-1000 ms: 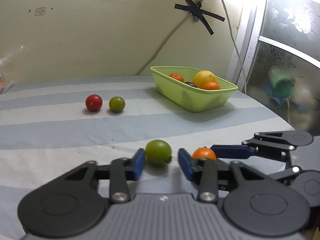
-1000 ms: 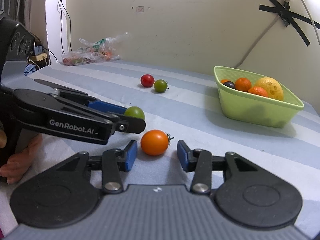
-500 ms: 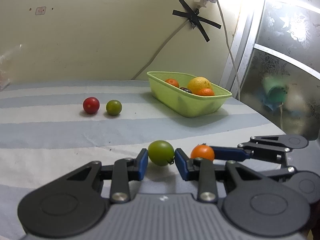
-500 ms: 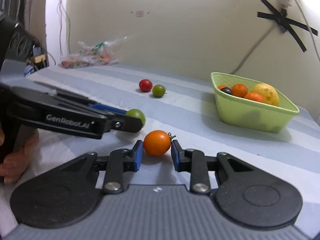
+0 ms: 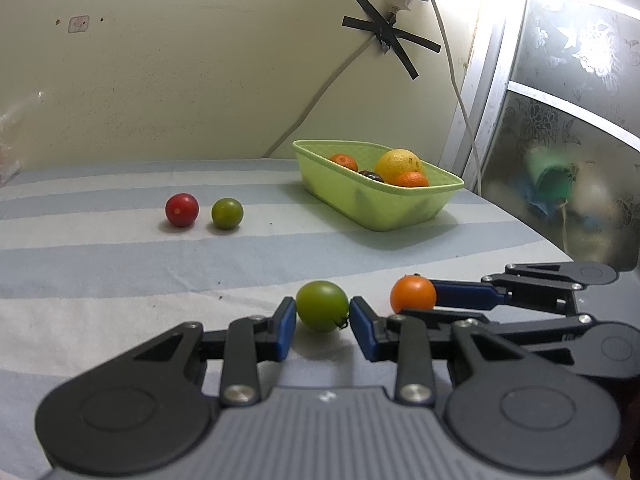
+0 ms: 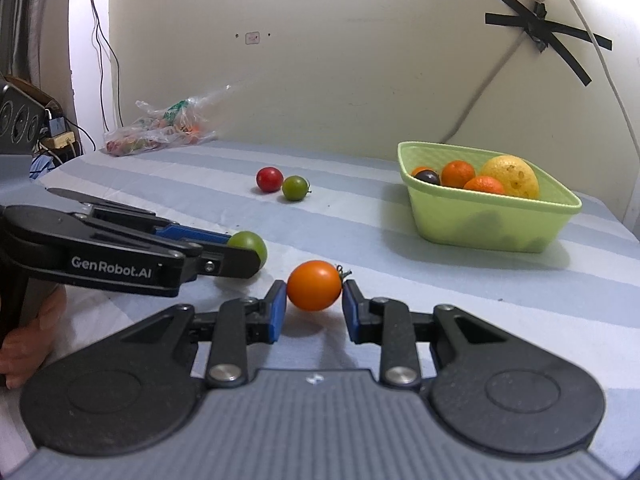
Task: Organize fruits
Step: 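Position the left tool around a green tomato while the right tool surrounds an orange tomato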
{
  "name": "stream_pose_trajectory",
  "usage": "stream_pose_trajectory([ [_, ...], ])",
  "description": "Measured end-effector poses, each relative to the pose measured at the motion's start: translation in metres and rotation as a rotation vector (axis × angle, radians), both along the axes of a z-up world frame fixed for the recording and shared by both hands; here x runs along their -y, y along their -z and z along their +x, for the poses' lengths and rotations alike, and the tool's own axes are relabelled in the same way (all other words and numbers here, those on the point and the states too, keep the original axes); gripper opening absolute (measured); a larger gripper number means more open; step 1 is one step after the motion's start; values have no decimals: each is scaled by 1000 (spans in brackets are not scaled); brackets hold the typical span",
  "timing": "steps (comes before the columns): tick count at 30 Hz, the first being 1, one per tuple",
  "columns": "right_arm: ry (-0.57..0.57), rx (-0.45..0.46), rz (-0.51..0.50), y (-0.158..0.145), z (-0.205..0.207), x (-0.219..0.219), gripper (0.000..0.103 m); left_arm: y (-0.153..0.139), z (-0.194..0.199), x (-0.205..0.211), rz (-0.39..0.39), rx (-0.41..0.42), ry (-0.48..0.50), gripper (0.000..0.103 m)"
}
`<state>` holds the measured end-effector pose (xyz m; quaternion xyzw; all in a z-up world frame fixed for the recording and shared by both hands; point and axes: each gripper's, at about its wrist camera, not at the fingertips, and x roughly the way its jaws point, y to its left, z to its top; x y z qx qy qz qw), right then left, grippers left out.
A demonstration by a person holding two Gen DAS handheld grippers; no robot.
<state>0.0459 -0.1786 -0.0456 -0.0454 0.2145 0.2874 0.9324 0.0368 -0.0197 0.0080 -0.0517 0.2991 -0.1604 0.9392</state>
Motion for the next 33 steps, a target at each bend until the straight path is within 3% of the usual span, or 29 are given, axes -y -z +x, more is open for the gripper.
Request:
stream_pose_trajectory([
  [33,-2,5,12,-1,-2,1,33,1,1,0,-7,1,7,30],
])
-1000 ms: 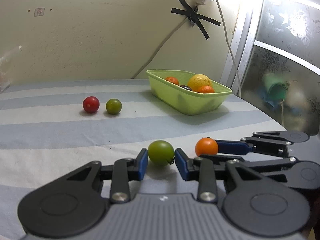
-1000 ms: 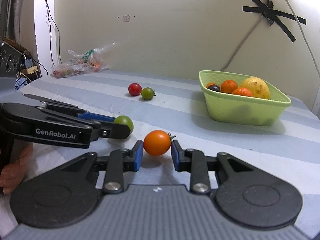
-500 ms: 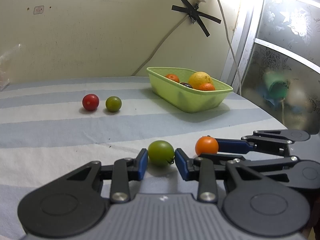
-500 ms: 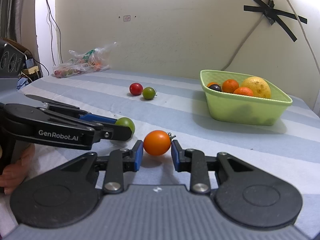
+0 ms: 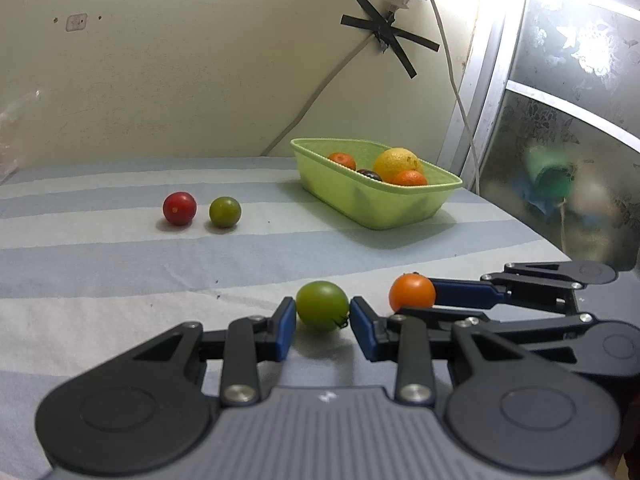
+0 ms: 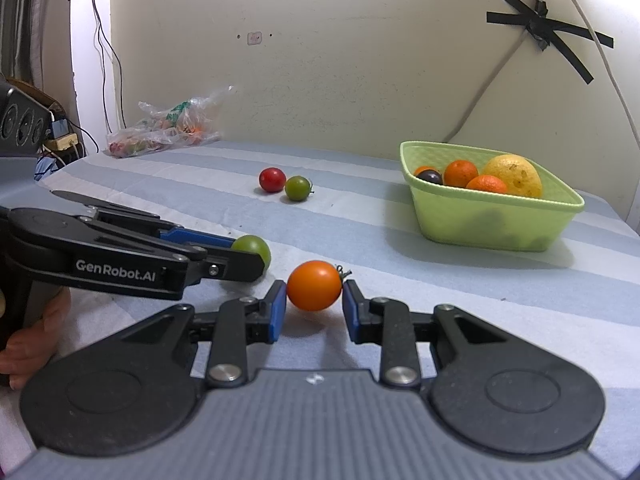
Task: Organize fruits
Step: 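Position the left tool around a green tomato while the right tool surrounds an orange tomato, then close the left tool on the green tomato while the right tool grasps the orange tomato, then carry both tomatoes over the green basket and open both tools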
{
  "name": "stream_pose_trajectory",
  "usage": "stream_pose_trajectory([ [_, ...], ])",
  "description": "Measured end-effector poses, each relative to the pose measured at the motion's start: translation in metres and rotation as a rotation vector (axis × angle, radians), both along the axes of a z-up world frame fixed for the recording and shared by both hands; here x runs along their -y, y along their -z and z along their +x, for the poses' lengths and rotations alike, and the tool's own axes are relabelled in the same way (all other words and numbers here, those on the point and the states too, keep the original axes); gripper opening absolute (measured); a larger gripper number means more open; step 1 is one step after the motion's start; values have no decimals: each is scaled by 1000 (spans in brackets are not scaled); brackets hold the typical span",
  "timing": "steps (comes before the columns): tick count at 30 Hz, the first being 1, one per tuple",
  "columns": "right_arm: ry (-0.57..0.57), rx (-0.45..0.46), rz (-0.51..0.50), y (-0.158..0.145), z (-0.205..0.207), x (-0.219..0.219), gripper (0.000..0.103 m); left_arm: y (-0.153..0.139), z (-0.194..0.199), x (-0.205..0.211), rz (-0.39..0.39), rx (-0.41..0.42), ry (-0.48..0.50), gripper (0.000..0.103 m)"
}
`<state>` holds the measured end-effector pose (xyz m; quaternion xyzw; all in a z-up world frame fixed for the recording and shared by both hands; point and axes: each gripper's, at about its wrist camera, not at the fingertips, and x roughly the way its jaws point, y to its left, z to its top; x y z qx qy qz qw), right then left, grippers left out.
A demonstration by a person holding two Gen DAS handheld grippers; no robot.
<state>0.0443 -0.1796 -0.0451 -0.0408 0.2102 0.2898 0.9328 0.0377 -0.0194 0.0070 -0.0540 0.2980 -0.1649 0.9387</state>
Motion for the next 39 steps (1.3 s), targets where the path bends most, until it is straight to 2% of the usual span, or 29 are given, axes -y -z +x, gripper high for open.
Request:
stream_pose_trajectory([
  [3,3,-3,32,-1,0,5,33,-1,0,-4,-25,0,0,30],
  [9,28,0,106,-5,3,19,33,-7,9,-17,-151,-2,8,30],
  [14,64,78,101,-23,12,35,33,-28,29,-2,-130,35,30,30],
  [19,136,149,97,-41,39,54,33,-49,65,24,-130,64,55,30],
  [23,189,149,105,-40,69,65,33,-56,97,49,-122,56,79,31],
  [26,209,141,130,-31,84,71,35,-53,120,66,-89,45,80,33],
  [28,213,139,146,-26,89,73,49,-48,137,73,-76,20,78,40],
  [29,216,144,156,-25,89,76,51,-45,144,74,-79,3,71,43],
  [31,232,159,186,-25,87,84,56,-40,154,73,-102,-30,54,44],
  [33,253,164,222,-26,86,91,56,-39,156,68,-129,-41,40,44],
  [39,317,154,335,-28,81,113,55,-52,139,27,-169,0,-37,44],
])
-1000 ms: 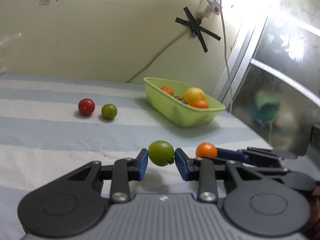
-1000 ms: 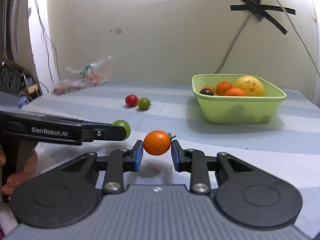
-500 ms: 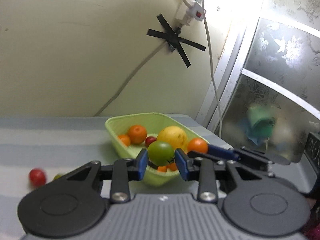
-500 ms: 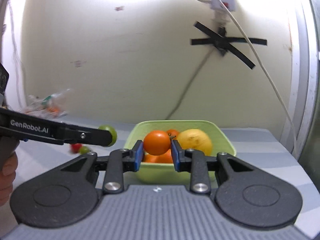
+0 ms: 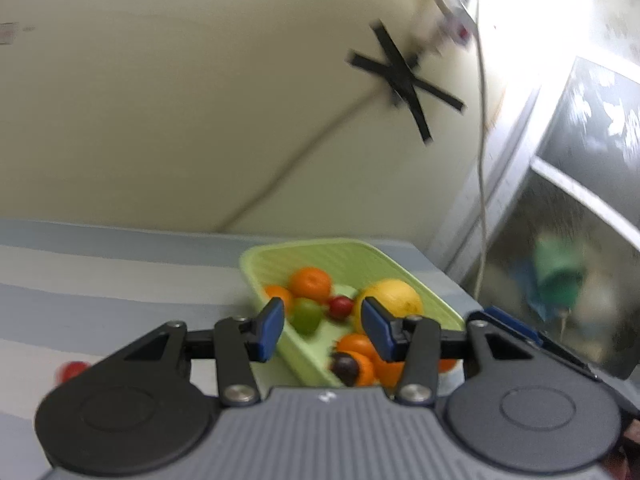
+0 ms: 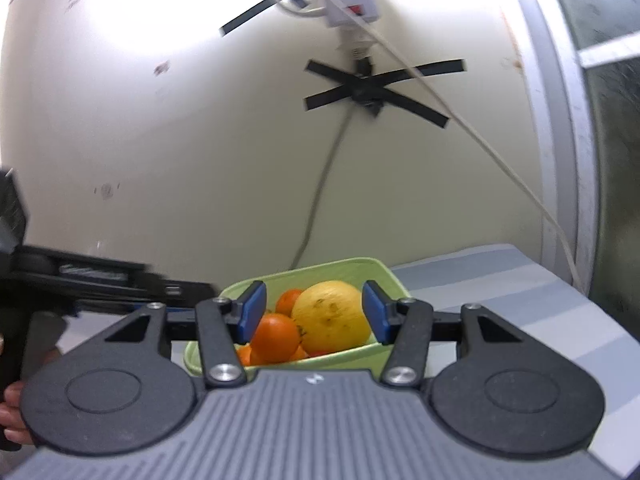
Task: Organize fruits
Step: 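Carry both tomatoes over the green basket and open both tools, then move the left tool around a red tomato while the right tool surrounds a green tomato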
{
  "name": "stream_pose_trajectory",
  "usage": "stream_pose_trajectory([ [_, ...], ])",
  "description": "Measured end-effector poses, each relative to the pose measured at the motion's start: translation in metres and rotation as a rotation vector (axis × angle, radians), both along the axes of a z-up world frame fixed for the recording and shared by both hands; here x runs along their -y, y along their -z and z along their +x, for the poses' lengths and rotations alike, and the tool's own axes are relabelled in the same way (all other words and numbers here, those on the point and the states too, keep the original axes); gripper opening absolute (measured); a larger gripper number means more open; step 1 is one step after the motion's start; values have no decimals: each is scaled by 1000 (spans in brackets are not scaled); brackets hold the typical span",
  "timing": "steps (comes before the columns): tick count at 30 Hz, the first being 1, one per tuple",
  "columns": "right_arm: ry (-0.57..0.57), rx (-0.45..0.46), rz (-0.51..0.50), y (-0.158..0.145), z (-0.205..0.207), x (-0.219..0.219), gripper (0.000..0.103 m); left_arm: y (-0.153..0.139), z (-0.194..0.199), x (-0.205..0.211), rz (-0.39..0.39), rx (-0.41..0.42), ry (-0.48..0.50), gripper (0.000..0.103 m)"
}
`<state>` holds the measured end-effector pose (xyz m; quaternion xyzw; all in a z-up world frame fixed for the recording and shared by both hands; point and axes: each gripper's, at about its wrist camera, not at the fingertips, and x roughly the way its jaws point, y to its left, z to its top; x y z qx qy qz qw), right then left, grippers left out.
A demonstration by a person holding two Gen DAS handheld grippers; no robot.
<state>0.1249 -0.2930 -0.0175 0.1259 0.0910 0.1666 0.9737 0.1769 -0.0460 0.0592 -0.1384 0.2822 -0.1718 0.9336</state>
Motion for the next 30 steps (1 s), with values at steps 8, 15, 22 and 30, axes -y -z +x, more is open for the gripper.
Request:
stream_pose_trajectory([
  [8,-25,10,91,-1,-5,3,55,1,-40,-100,-13,-1,-204,46],
  [15,-341,-5,-92,-15,-28,-79,55,21,-46,-137,-85,-58,-237,55],
  [22,-439,-99,-365,0,-3,-174,54,43,-21,-118,-36,-128,-187,58],
  [30,-431,-221,-413,7,50,-203,54,60,-6,-116,-41,-166,-217,44],
])
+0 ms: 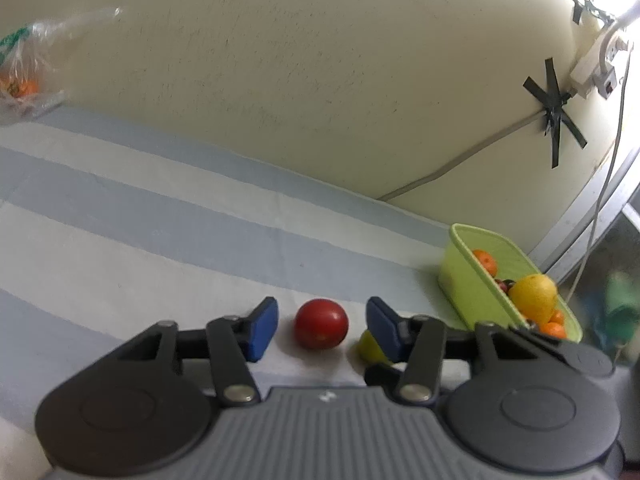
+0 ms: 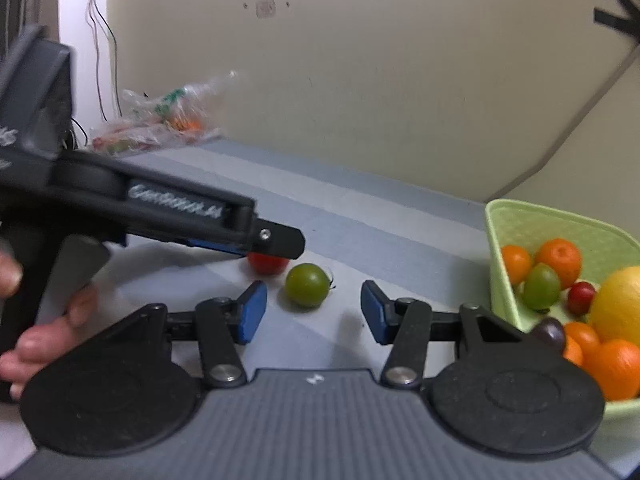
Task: Organize fruits
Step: 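Move the left tool around a red tomato while the right tool surrounds a green tomato, then close the left tool on the red tomato while the right tool grasps the green tomato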
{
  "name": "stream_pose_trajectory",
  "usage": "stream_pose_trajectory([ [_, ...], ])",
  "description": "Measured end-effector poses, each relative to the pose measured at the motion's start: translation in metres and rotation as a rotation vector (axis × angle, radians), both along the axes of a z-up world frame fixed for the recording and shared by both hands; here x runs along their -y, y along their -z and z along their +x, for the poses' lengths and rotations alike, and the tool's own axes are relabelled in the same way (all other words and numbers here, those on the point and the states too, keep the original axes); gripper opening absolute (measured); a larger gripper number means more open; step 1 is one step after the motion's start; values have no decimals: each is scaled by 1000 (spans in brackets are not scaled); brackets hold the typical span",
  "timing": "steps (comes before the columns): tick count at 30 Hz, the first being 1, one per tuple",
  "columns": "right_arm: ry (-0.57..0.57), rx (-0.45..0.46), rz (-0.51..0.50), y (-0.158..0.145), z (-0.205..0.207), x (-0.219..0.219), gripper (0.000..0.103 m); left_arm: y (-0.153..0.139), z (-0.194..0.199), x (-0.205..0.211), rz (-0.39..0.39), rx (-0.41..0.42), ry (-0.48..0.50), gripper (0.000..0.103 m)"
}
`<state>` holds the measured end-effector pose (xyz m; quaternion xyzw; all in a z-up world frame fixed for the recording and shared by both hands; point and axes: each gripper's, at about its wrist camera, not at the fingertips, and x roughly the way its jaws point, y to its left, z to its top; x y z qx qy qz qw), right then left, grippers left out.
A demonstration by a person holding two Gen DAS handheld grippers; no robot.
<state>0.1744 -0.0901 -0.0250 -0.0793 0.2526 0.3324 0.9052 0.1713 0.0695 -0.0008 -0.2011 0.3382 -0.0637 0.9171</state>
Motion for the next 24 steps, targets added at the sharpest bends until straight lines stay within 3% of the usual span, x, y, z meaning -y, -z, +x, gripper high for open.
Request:
stream_pose_trajectory([
  [2,-7,-23,-14,2,6,-4,45,1,-2,3,31,5,-6,34],
  [4,-17,-37,-4,1,9,-4,28,1,-2,6,22,5,8,29],
  [13,-15,-23,31,1,-36,27,28,-8,-48,29,76,22,48,29],
  [24,64,17,54,17,-123,90,28,-20,-127,79,160,92,199,30],
])
